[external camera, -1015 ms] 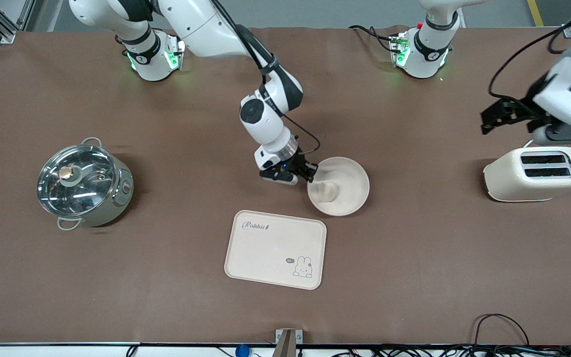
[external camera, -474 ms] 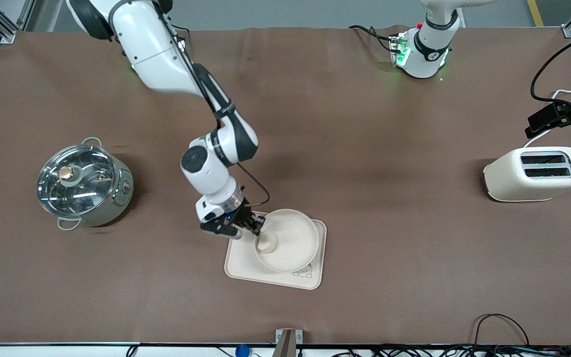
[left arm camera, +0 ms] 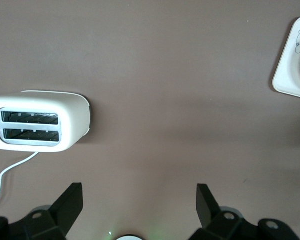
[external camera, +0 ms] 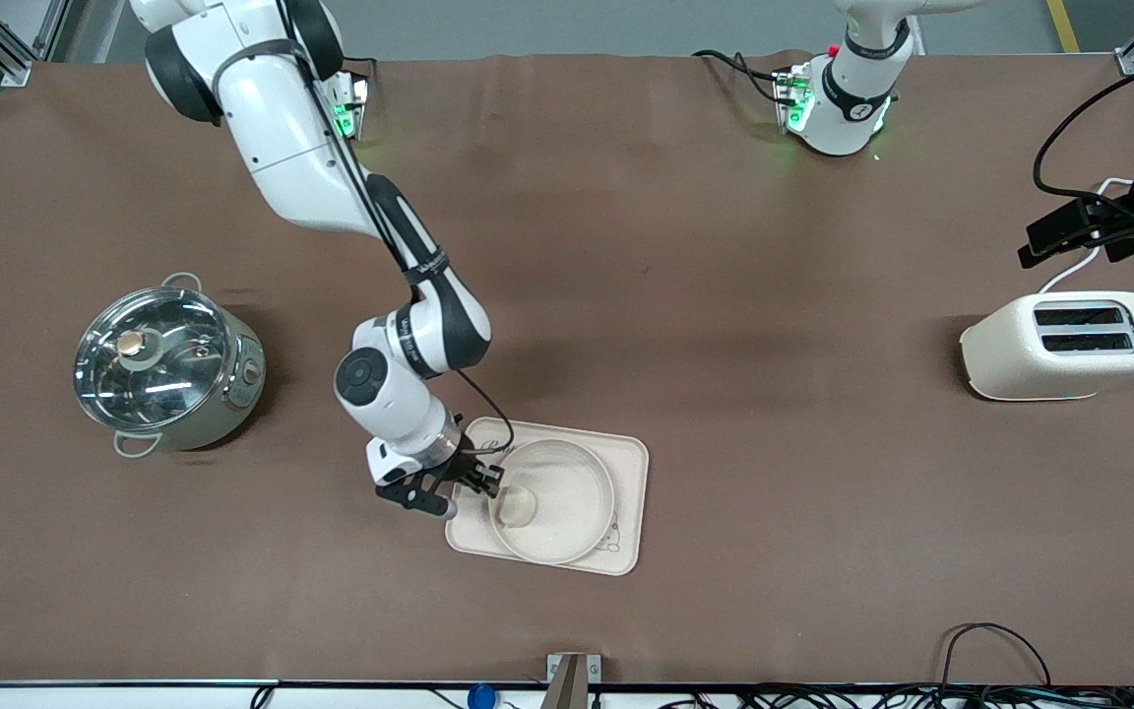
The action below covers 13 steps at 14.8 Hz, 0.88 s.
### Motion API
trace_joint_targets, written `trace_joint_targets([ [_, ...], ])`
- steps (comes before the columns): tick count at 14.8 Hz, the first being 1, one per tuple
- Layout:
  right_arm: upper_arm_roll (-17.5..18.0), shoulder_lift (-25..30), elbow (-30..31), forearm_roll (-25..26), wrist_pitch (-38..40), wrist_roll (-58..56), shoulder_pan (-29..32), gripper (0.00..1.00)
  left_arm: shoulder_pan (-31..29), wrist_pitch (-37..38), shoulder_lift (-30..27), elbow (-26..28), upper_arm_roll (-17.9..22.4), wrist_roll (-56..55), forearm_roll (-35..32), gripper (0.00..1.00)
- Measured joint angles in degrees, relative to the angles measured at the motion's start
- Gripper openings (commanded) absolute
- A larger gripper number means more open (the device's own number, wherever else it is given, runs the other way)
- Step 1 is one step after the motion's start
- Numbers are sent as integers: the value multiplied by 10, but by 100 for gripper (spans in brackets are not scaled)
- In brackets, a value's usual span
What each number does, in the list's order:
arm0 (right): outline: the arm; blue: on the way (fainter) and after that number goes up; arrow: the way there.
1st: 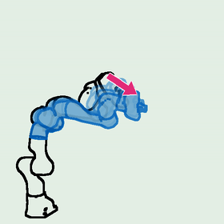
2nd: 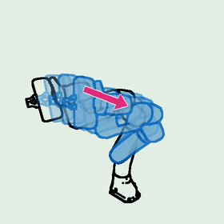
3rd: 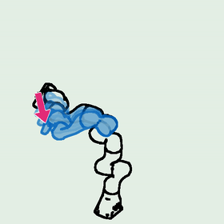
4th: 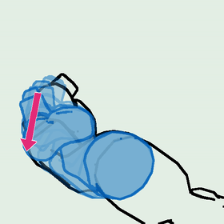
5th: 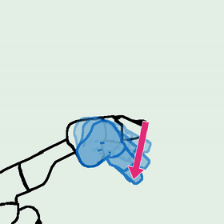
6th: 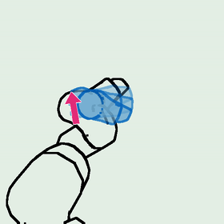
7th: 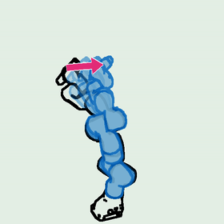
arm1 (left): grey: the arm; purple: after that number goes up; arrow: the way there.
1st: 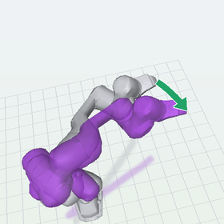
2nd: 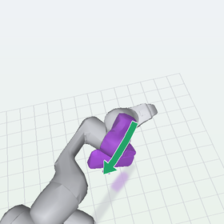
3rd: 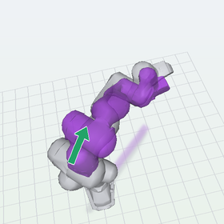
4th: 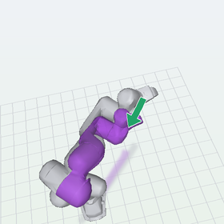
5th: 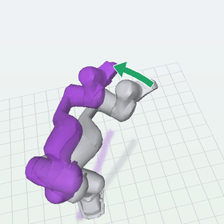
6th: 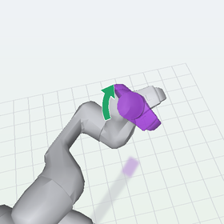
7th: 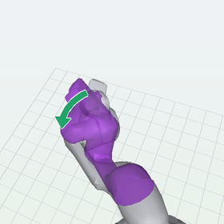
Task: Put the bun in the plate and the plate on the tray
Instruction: 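Open the right gripper and withdraw it toward the steel pot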
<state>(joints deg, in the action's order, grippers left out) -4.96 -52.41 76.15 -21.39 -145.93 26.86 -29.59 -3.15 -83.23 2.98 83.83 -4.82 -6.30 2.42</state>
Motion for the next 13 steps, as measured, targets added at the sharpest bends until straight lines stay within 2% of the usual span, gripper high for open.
trace_joint_targets([
  [2,-7,21,-19,17,84,-49,21,100,0,2,1,0,0,-1,0,100],
  [4,-12,54,-23,20,133,-100,58,100,0,2,4,0,0,-2,0,100],
  [7,-30,134,-4,44,229,-134,110,100,-1,2,7,0,2,-4,0,100],
  [10,-51,236,54,89,298,-141,120,100,-2,2,7,0,6,-4,0,100],
  [13,-59,346,143,136,324,-179,133,100,0,2,9,0,6,-6,0,100],
])
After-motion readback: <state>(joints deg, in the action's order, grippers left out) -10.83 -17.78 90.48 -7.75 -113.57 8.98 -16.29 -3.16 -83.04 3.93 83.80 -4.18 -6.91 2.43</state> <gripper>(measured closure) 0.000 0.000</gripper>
